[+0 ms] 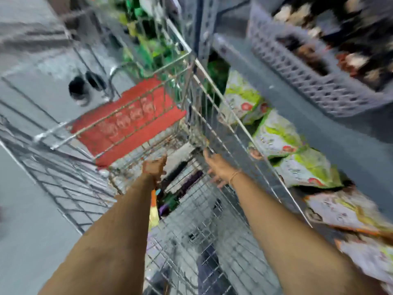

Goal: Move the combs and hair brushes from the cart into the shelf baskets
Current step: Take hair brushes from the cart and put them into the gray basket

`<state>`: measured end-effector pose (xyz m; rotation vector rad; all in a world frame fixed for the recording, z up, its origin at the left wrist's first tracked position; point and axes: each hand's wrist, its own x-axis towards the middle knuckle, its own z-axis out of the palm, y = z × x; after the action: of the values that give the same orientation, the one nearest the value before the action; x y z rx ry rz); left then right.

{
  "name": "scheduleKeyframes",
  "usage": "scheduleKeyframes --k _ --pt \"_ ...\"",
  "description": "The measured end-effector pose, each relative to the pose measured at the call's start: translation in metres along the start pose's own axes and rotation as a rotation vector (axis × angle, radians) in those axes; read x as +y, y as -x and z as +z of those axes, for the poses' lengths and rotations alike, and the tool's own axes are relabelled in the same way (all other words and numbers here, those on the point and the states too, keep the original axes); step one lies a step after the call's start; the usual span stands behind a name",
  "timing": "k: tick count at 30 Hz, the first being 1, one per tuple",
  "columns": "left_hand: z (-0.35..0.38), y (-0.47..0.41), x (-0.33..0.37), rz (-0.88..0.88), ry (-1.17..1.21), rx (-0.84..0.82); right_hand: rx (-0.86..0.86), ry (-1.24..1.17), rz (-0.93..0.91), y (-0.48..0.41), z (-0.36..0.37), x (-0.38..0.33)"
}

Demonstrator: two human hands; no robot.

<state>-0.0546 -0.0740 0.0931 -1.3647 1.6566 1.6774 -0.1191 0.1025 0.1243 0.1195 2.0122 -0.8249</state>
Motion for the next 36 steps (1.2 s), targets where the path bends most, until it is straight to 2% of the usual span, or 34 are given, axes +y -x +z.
scheduleKeyframes --k 3,4,6,8,10,12,14,17,20,25,27,29,32,34,36 --pt "0.009 -0.036 -0.034 -0.034 0.265 0.14 -0.081 0.236 -0.094 -0.046 0.029 0.031" --pt "0.013 -0.047 -0.045 -0.043 0.243 0.226 -0.143 0.355 -0.15 -0.06 0.037 0.038" --pt "0.02 -0.063 -0.064 -0.062 -0.043 0.414 -0.19 0.66 -0.31 -0.081 0.051 0.045" --pt "0.027 -0.075 -0.076 -0.025 -0.254 0.487 -0.145 0.926 -0.482 -0.097 0.066 0.046" --pt "0.032 -0.086 -0.079 0.085 -0.453 0.412 -0.092 1.106 -0.562 -0.104 0.077 0.048" --pt "0.032 -0.097 -0.082 0.129 -0.773 0.317 -0.069 1.25 -0.604 -0.108 0.083 0.053" --pt "0.03 -0.102 -0.086 0.167 -0.928 0.3 -0.048 1.31 -0.642 -0.109 0.082 0.061" --pt "0.028 -0.103 -0.089 0.233 -0.97 0.298 -0.027 1.266 -0.663 -0.101 0.07 0.077" --pt "0.025 -0.101 -0.086 0.233 -0.91 0.276 -0.048 1.212 -0.524 -0.09 0.049 0.1" --pt "0.029 -0.089 -0.072 0.076 -0.379 0.172 -0.074 0.826 -0.15 -0.063 0.024 0.134" --pt "0.033 -0.079 -0.068 0.022 -0.038 0.043 -0.025 0.64 -0.02 -0.054 0.025 0.144" --pt "0.038 -0.07 -0.069 -0.095 0.157 -0.108 0.006 0.47 0.077 -0.049 0.029 0.148" --pt "0.047 -0.069 -0.085 -0.205 0.079 -0.176 -0.007 0.36 0.136 -0.047 0.038 0.152" --pt "0.051 -0.073 -0.1 -0.232 -0.034 -0.068 0.026 0.353 0.127 -0.047 0.043 0.154" --pt "0.053 -0.076 -0.111 -0.225 -0.039 0.014 0.06 0.358 0.124 -0.047 0.045 0.155"
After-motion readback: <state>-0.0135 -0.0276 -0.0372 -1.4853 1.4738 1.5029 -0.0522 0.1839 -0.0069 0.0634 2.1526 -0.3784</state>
